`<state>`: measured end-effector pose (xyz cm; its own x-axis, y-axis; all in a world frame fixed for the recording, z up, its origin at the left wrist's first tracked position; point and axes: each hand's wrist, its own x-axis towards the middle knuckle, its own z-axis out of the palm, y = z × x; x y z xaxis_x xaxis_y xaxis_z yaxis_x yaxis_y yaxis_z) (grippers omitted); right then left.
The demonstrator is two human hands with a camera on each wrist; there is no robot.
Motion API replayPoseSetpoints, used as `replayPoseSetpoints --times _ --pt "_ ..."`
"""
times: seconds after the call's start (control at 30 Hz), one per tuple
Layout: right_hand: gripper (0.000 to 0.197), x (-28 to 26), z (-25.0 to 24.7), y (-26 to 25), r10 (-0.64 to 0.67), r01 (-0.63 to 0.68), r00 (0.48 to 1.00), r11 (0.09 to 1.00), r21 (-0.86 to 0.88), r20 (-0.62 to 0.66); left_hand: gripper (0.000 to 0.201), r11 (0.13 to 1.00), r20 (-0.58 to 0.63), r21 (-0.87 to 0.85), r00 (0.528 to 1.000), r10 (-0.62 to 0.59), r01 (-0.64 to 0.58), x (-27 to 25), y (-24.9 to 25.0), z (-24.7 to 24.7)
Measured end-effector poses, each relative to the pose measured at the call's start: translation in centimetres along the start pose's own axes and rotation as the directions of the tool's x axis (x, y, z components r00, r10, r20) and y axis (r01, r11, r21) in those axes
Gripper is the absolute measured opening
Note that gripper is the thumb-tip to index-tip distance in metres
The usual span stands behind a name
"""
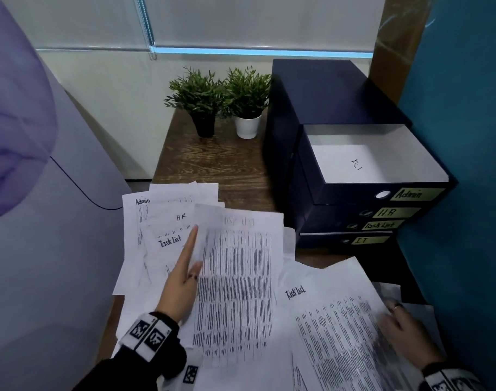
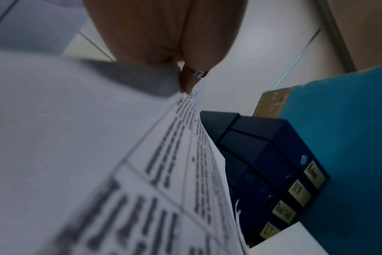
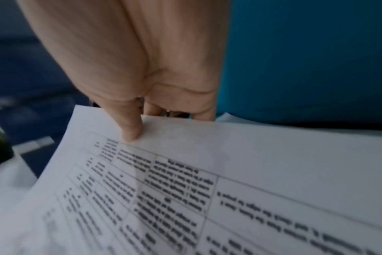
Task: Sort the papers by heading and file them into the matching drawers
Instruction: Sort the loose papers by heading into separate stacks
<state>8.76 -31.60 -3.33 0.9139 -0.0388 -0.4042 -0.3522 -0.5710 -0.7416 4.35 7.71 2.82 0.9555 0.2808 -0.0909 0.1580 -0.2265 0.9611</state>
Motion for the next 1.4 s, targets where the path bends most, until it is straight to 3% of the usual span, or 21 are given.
replayPoseSetpoints --times 0.07,0.1,0.17,0.23,0.27,0.37,0.5,0.6,0.67,0.73,0.77,0.87,0.97,1.07,1.17,1.23,1.3,1.37,1.4 --pt "0.071 -0.9 -0.8 -2.8 -0.127 0.13 0.991 0.981 0.143 -0.03 0.068 0.999 -0.005 -0.01 0.999 0.045 -0.045 0.3 0.9 -1.6" --pt "0.066 -1.7 -0.9 -5.0 -0.17 0.173 0.985 0.952 0.253 -0.032 0.069 0.998 -0.016 -0.016 0.998 0.058 -0.059 0.3 1.4 -2.3" --pt "0.028 -2.6 -1.0 -8.6 -0.251 0.222 0.968 0.845 0.486 -0.006 0.066 0.996 -0.055 -0.019 0.995 0.085 -0.086 0.4 2.3 -4.0" --pt "0.012 -2.8 -0.5 -11.6 -0.32 0.251 0.947 0.719 0.648 -0.011 0.058 0.989 -0.105 -0.005 0.984 0.143 -0.145 0.7 3.1 -5.9" --pt "0.007 -2.9 -0.1 -13.0 -0.349 0.246 0.937 0.679 0.691 0.011 0.055 0.984 -0.131 0.002 0.976 0.176 -0.177 0.9 3.4 -6.8" --pt "0.038 -2.9 1.2 -16.5 -0.449 0.206 0.889 0.572 0.794 0.093 0.055 0.973 -0.204 -0.065 0.957 0.206 -0.223 1.4 4.0 -8.8" --pt "0.021 -2.3 3.4 -19.4 -0.483 0.171 0.868 0.505 0.846 0.113 0.051 0.98 -0.213 -0.149 0.972 0.099 -0.132 1.5 3.9 -9.9" --pt "0.002 -2.1 5.2 -21.2 -0.463 0.155 0.875 0.544 0.824 0.142 0.05 0.983 -0.147 -0.172 0.988 0.042 -0.067 1.2 3.3 -10.0" --pt "0.009 -2.1 5.8 -22.1 -0.45 0.143 0.876 0.58 0.802 0.17 0.044 0.974 -0.099 -0.225 0.995 0.013 -0.035 1.0 2.8 -9.7" --pt "0.017 -2.5 5.9 -23.3 -0.457 0.126 0.865 0.594 0.795 0.205 0.024 0.954 -0.051 -0.3 0.998 -0.023 0.006 1.0 2.3 -9.3" --pt "0.018 -2.5 5.9 -23.7 -0.471 0.121 0.853 0.596 0.794 0.224 0.026 0.944 -0.026 -0.329 0.999 -0.04 0.029 1.0 2.1 -9.1" --pt "0.014 -2.5 6.7 -24.9 -0.497 0.136 0.828 0.626 0.767 0.259 0.068 0.872 0.06 -0.486 0.997 -0.039 0.063 1.1 1.2 -8.3" --pt "0.047 -1.6 8.9 -24.5 -0.45 0.243 0.871 0.742 0.625 0.196 0.099 0.807 0.136 -0.577 0.989 -0.059 0.128 0.9 1.1 -7.2" --pt "0.075 0.0 10.4 -22.6 -0.388 0.258 0.912 0.793 0.552 0.131 0.079 0.871 0.119 -0.483 0.992 -0.042 0.095 0.7 1.4 -6.3" --pt "0.092 1.2 10.9 -20.4 -0.266 0.056 0.925 0.803 0.594 0.272 0.054 0.83 0.136 -0.536 0.986 -0.093 0.152 0.9 1.5 -5.7" --pt "0.082 1.6 11.0 -18.9 -0.208 -0.096 0.888 0.788 0.608 0.41 0.055 0.799 0.179 -0.566 0.976 -0.122 0.204 1.6 0.5 -5.5" --pt "0.083 2.2 11.3 -17.5 -0.148 -0.174 0.872 0.796 0.58 0.466 0.052 0.795 0.189 -0.547 0.964 -0.189 0.263 3.0 -1.2 -5.7" --pt "0.089 2.8 11.8 -16.1 -0.095 -0.167 0.899 0.829 0.534 0.428 0.036 0.822 0.082 -0.469 0.943 -0.324 0.323 4.8 -3.7 -6.2" --pt "0.08 3.2 12.2 -15.2 -0.072 -0.142 0.921 0.854 0.5 0.383 0.031 0.858 -0.028 -0.379 0.923 -0.384 0.346 5.7 -4.9 -6.6"
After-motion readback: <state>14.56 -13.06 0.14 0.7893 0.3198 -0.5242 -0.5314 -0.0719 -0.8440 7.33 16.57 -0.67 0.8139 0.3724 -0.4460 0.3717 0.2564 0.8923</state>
